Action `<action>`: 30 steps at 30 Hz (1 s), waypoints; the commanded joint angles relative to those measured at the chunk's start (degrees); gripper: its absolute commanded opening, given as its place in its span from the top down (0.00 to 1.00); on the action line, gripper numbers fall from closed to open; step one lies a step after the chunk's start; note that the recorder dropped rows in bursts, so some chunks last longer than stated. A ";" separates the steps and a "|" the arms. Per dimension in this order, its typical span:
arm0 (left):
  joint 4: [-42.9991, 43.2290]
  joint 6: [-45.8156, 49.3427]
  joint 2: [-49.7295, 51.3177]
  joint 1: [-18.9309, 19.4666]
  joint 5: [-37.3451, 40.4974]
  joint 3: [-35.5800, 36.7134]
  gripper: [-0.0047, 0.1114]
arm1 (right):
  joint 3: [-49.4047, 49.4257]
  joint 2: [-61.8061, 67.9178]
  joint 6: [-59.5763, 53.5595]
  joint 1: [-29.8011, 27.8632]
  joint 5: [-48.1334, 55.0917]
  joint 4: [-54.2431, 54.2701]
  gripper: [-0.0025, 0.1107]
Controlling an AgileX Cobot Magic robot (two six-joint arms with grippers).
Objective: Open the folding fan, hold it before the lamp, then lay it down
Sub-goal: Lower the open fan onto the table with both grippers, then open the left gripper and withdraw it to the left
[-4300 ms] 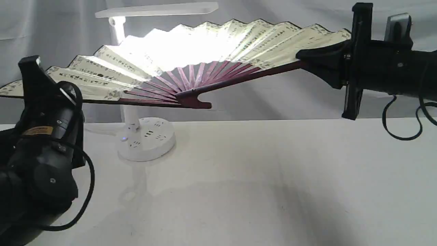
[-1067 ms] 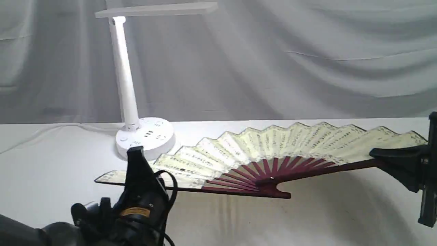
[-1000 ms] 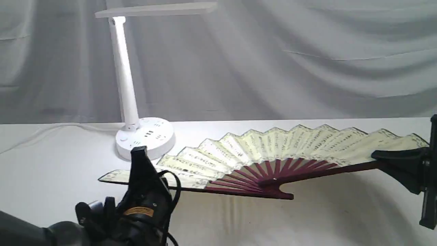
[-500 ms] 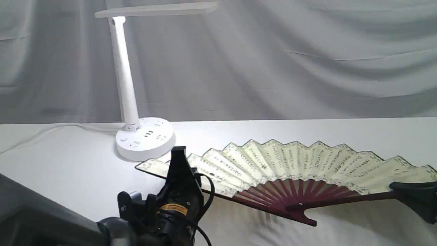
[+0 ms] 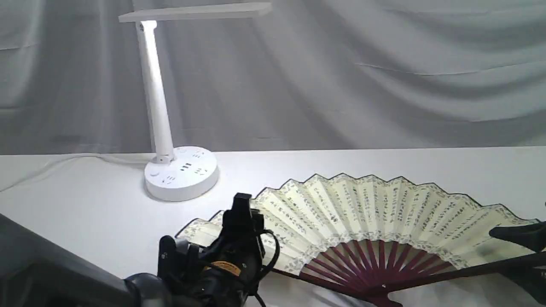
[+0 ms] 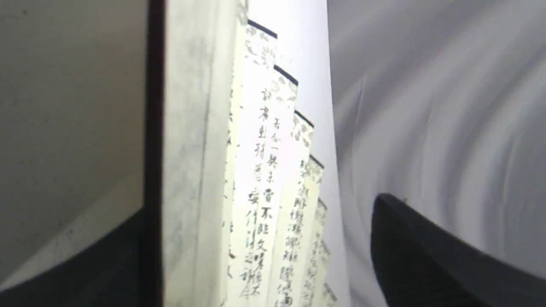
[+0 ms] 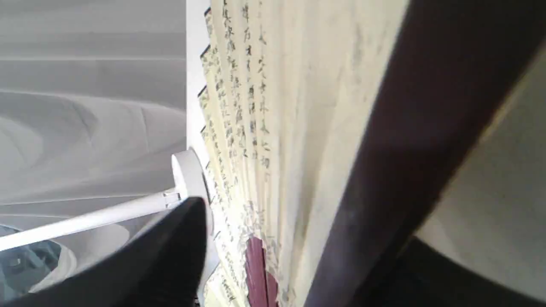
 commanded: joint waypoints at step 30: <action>35.21 30.97 -19.53 20.76 56.68 -1.76 0.41 | -25.72 -10.79 42.66 0.33 0.15 -62.87 0.44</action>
